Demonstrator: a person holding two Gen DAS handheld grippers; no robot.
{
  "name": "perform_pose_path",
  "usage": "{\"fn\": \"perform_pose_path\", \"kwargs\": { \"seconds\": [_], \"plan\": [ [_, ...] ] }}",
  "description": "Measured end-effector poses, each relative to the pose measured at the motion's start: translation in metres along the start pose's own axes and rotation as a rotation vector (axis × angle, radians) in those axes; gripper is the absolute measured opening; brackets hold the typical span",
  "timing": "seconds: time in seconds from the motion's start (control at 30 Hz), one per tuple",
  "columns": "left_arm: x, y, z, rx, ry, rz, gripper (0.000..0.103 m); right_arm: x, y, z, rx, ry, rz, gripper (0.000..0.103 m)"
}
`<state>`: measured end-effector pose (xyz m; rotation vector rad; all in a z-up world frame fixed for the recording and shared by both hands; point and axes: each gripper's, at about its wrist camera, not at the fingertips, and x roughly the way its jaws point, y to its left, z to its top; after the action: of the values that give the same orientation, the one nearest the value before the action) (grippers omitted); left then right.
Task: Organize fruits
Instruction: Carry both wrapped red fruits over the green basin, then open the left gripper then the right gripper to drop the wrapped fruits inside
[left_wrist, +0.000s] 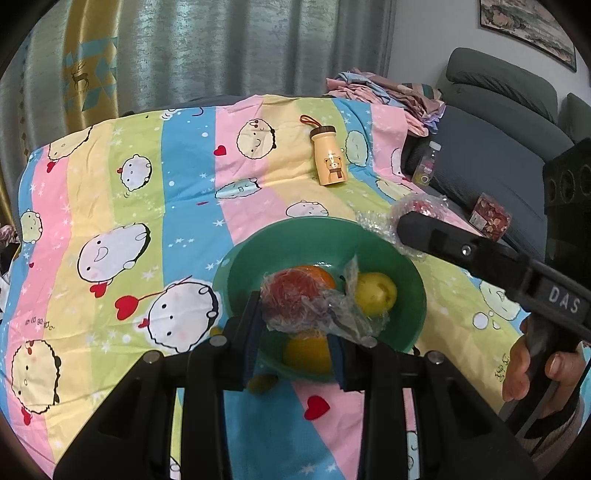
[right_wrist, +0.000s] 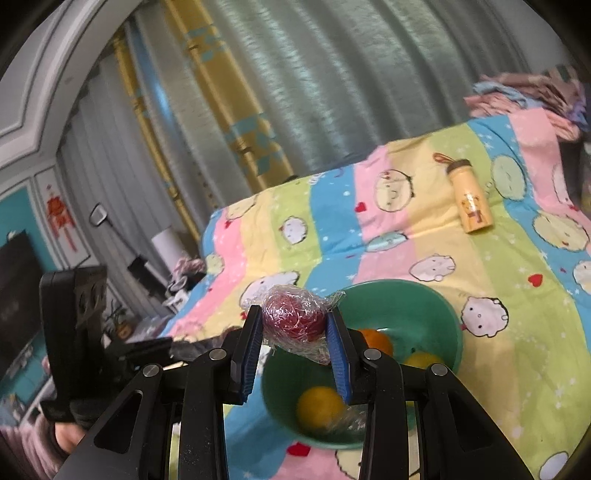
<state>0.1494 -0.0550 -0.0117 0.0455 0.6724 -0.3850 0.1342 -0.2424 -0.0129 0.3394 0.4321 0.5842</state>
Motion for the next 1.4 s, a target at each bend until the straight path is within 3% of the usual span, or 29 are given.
{"fn": "perform_pose_path", "kwargs": {
  "seconds": [0.37,1.4],
  "plan": [
    [0.033,-0.005,0.002,0.012,0.044,0.027,0.032,0.025,-0.019,-0.014,0.013,0.102,-0.054,0.036],
    [0.07,-0.022,0.002,0.101,0.139,0.108,0.033,0.028,-0.039,-0.02,0.05,0.139,-0.096,0.036]
  ]
}}
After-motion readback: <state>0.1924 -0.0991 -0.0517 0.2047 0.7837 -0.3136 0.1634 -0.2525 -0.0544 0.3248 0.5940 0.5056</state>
